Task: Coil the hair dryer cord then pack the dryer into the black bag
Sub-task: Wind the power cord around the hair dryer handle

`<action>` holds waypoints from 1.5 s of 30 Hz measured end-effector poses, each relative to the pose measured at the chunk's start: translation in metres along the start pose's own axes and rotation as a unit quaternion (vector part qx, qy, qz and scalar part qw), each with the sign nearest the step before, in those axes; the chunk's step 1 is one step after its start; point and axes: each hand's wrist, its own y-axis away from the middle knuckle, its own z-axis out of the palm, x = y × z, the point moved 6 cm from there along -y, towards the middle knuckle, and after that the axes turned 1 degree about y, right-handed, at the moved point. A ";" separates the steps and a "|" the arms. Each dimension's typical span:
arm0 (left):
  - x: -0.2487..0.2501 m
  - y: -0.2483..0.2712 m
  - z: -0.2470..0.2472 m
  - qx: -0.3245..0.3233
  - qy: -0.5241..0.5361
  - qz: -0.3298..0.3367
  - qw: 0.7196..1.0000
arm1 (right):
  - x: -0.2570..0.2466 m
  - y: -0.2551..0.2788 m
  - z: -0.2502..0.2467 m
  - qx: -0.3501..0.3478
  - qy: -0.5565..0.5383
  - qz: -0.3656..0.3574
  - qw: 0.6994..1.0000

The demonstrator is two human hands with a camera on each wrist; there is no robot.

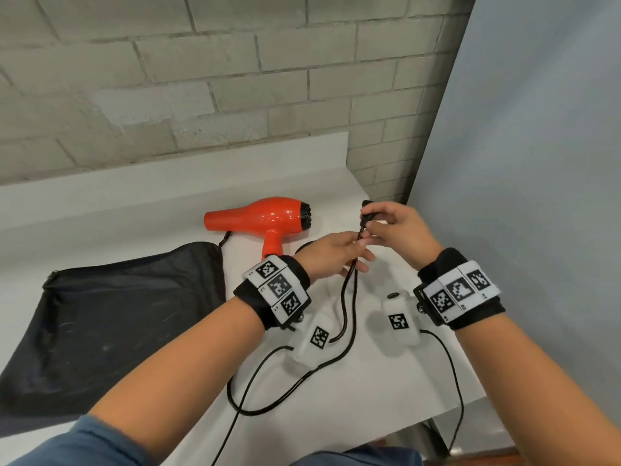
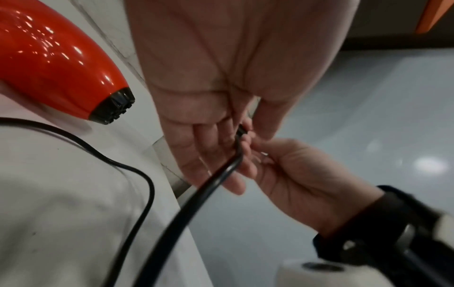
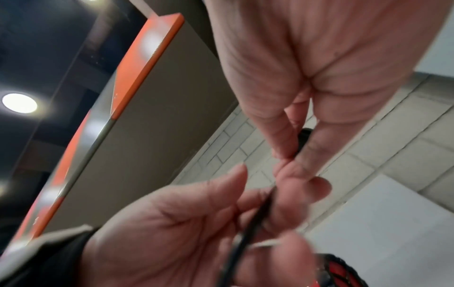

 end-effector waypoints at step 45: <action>-0.024 0.062 -0.020 0.099 -0.324 0.165 0.926 | 0.040 0.038 -0.001 0.034 0.438 0.093 0.894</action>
